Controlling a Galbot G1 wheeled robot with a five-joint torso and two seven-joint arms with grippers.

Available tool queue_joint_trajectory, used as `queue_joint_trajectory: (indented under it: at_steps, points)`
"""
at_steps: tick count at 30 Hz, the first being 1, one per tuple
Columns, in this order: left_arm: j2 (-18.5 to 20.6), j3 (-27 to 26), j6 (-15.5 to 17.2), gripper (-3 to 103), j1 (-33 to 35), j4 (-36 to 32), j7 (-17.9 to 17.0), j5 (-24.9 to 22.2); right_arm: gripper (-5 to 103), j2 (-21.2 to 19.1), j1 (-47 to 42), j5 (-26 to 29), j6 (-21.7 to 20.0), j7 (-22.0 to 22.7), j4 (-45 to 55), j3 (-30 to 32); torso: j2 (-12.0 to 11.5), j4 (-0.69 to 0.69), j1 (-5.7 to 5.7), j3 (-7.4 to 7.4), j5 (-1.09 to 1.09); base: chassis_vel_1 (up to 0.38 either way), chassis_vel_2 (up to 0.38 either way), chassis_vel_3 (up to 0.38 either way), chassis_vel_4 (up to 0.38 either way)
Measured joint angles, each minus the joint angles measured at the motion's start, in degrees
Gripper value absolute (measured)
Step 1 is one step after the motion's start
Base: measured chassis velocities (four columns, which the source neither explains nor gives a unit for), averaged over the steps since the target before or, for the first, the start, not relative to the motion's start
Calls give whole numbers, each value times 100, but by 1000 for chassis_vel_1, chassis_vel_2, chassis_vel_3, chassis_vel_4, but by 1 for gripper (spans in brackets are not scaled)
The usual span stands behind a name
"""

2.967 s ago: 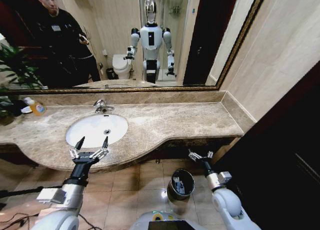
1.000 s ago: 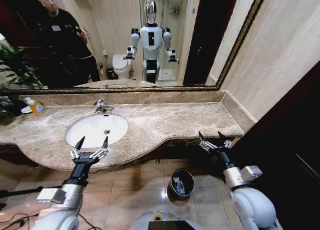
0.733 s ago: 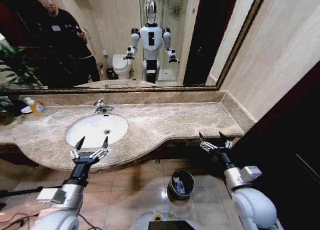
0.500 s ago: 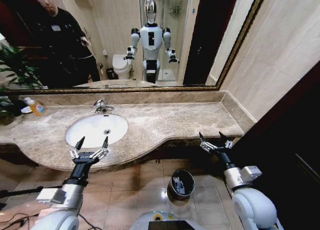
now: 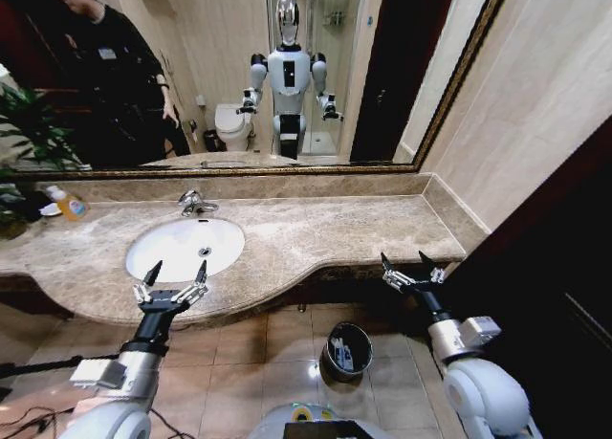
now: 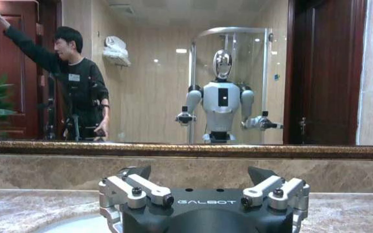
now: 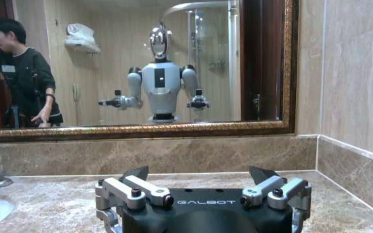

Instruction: Pick up the trash from the sink and place it in the trash bin.

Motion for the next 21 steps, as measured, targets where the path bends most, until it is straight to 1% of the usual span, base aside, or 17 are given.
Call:
queue_joint_trajectory:
  at_steps: [21]
  points:
    - [0,0,0,100,0,0,0,0,100,-1,0,6,2,-1,-4,0,0,0,0,0,0,0,0,0,0]
